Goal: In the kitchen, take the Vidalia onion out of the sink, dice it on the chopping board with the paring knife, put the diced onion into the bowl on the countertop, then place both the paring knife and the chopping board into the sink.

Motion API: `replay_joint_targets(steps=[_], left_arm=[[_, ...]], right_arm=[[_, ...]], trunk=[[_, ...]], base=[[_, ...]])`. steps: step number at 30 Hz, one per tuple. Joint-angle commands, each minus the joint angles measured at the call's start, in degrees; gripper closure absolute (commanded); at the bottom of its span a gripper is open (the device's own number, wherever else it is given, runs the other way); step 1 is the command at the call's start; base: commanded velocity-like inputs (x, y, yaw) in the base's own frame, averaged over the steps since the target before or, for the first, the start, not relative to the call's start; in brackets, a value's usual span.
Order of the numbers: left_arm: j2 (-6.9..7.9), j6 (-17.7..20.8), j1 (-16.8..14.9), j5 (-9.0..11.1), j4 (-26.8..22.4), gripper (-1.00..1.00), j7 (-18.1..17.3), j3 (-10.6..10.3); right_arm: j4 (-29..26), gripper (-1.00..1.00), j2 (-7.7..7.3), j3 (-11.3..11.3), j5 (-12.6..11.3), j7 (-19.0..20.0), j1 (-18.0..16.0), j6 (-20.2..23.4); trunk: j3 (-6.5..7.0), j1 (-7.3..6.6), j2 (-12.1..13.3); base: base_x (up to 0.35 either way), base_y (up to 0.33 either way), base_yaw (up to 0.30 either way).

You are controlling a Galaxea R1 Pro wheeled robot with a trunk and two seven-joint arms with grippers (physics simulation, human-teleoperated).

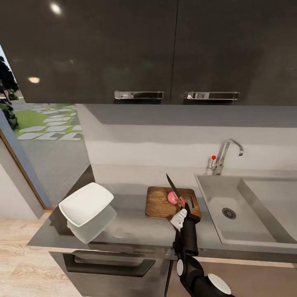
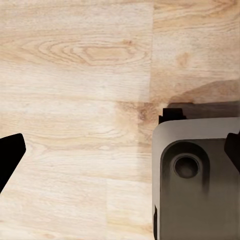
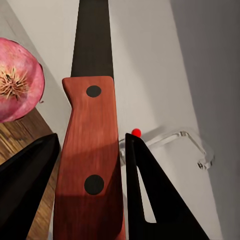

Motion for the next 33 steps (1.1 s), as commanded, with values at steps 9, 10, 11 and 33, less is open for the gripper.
replay_joint_targets(steps=[9, 10, 11, 33], left_arm=[[-0.04, -0.3, -0.1, 0.5, 0.2, -1.0, 0.0, -0.5], [-0.04, -0.3, -0.1, 0.5, 0.2, -1.0, 0.0, -0.5], [-0.04, -0.3, -0.1, 0.5, 0.2, -1.0, 0.0, -0.5], [-0.04, -0.3, -0.1, 0.5, 0.2, -1.0, 0.0, -0.5]], right_arm=[[1.0, 1.0, -0.07, 0.1, 0.1, 0.0, -0.1, 2.1], [1.2, 1.0, -0.07, 0.1, 0.1, 0.0, -0.1, 2.1], [1.3, 1.0, -0.06, 0.1, 0.1, 0.0, -0.1, 2.2], [3.8, 1.0, -0.05, 0.2, 0.1, 1.0, -0.1, 2.3]], trunk=[[-0.08, 0.01, -0.1], [-0.08, 0.01, -0.1], [-0.08, 0.01, -0.1], [-0.08, 0.01, -0.1]], base=[[0.0, 0.0, 0.0], [0.0, 0.0, 0.0], [0.0, 0.0, 0.0], [0.0, 0.0, 0.0]])
